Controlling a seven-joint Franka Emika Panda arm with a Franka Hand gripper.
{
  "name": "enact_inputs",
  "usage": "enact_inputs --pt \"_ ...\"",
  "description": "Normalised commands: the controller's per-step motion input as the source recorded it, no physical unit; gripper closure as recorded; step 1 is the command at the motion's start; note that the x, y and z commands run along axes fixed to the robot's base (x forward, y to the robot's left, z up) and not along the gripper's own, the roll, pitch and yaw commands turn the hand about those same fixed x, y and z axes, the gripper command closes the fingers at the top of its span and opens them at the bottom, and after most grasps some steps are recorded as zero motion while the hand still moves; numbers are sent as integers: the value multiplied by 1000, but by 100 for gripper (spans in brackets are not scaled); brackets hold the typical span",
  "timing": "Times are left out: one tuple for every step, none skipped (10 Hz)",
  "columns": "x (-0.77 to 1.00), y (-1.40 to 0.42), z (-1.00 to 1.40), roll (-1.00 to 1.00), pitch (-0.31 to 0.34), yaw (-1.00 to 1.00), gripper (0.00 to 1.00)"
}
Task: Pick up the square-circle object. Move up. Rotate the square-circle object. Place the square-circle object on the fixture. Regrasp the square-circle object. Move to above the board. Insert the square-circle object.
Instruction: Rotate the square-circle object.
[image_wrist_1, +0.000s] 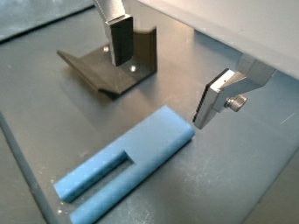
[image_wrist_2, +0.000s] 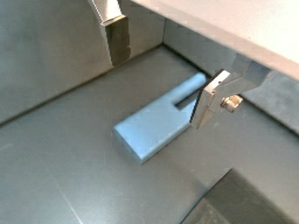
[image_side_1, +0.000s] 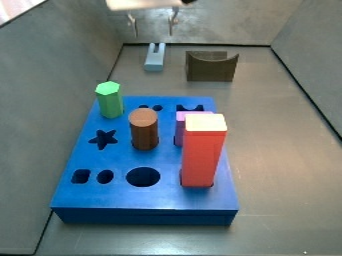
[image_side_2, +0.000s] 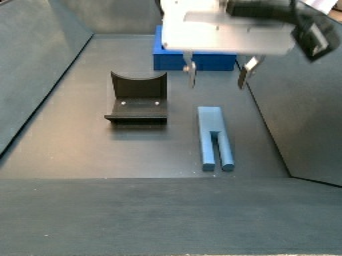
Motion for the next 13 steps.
enact_inputs --pt "0 0 0 0 0 1000 0" --pt "3 -12 -210 1 1 1000 0" --pt "34 -7 -268 1 0 1000 0" --pt "54 0 -188 1 -2 1000 0" --pt "42 -5 -104 1 -2 1000 0" --pt "30 -5 -59 1 -2 1000 0" --pt "31 -3 -56 1 -3 1000 0" --pt "35 -2 -46 1 -3 1000 0" --pt "36 -2 -42 1 -3 1000 0" --pt "36 -1 -38 1 -4 1000 0" --pt "37 -1 -37 1 -4 1000 0" --pt "37 -1 -35 1 -4 1000 0" --pt "38 -1 -34 1 -4 1000 0"
